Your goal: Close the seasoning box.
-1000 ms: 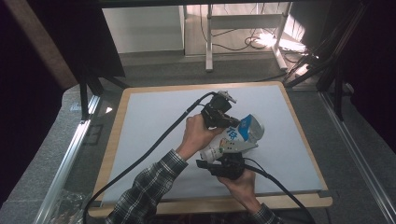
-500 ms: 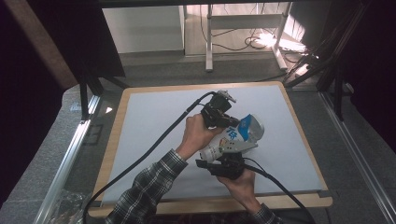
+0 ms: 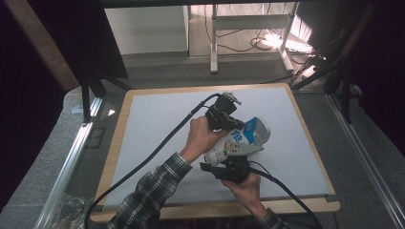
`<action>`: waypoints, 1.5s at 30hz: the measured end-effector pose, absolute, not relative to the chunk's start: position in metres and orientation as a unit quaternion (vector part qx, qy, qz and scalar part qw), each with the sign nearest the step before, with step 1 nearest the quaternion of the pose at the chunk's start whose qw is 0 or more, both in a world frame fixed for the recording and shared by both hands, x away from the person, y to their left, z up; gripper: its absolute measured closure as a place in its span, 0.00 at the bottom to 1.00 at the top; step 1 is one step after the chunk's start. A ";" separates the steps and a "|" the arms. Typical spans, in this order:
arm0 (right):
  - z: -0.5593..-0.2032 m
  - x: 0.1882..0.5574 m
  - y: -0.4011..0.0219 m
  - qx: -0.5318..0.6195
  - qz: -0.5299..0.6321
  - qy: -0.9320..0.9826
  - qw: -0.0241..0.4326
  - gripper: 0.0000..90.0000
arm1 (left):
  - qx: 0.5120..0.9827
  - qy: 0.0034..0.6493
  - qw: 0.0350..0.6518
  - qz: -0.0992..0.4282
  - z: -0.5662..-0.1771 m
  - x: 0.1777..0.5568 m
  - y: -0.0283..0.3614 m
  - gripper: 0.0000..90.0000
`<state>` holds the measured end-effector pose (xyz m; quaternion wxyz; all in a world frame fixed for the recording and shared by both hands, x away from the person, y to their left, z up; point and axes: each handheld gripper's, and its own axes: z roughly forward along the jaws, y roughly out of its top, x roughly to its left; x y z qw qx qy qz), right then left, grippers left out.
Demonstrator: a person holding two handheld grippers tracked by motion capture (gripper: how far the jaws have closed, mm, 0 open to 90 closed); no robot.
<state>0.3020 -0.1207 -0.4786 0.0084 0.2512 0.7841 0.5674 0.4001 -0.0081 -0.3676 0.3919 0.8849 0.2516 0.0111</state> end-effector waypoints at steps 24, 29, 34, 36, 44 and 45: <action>-0.478 0.303 -0.120 0.251 0.570 0.782 0.011 0.70 | 0.884 0.254 0.393 0.010 -0.367 0.401 -0.009 1.00; -0.478 0.303 -0.120 0.253 0.572 0.781 0.012 0.70 | 0.887 0.250 0.388 0.016 -0.365 0.400 -0.013 1.00; -0.476 0.302 -0.122 0.254 0.573 0.779 0.013 0.70 | 0.890 0.246 0.384 0.017 -0.363 0.400 -0.014 1.00; -0.476 0.302 -0.122 0.254 0.574 0.778 0.013 0.70 | 0.889 0.247 0.385 0.017 -0.363 0.400 -0.014 1.00; -0.476 0.302 -0.121 0.255 0.577 0.776 0.014 0.70 | 0.891 0.246 0.382 0.016 -0.363 0.400 -0.015 1.00; -0.476 0.302 -0.121 0.255 0.577 0.776 0.013 0.70 | 0.891 0.246 0.382 0.016 -0.363 0.400 -0.015 1.00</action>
